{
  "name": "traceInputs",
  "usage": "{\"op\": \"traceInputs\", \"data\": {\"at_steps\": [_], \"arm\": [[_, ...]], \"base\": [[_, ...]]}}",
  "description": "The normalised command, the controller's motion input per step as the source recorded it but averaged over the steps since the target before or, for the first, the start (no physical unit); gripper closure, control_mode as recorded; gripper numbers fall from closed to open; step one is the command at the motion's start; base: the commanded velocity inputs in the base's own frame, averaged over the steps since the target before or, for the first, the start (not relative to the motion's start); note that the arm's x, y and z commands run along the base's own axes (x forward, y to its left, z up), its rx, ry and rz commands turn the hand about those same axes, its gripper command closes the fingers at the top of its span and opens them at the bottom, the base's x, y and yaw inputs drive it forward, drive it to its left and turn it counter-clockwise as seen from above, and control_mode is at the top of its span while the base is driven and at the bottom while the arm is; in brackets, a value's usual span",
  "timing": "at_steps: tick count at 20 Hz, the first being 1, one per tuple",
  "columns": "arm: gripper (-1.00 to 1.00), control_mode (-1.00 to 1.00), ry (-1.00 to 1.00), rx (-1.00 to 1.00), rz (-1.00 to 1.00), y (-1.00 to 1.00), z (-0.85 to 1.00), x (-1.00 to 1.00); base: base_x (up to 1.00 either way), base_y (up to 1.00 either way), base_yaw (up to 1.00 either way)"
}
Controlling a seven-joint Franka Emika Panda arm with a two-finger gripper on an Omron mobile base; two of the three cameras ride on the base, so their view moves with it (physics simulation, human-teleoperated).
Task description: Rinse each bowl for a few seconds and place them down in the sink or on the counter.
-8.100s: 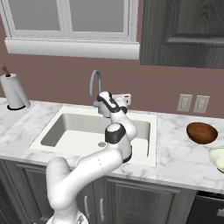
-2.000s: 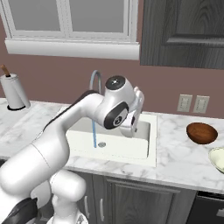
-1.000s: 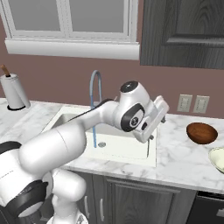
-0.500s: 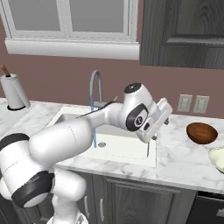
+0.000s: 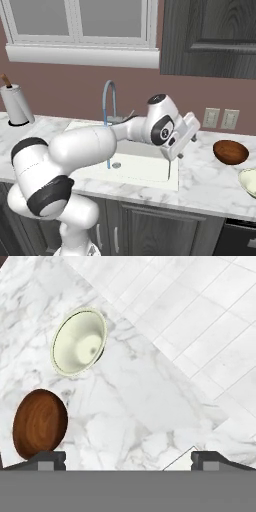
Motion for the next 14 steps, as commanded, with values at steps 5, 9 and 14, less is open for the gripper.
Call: {"op": "traceInputs", "data": {"at_steps": [5, 9, 14], "arm": [[-1.0, -1.0, 0.0, 0.02, 0.0, -0.17, -0.14, 0.25], [-1.0, -1.0, 0.0, 0.04, 0.0, -0.16, -0.2, 0.11], [-1.0, -1.0, 0.0, 0.04, 0.0, -0.17, -0.24, 0.09]], "base": [[0.0, 0.0, 0.0], [0.0, 0.0, 0.0], [0.0, 0.0, 0.0]]}}
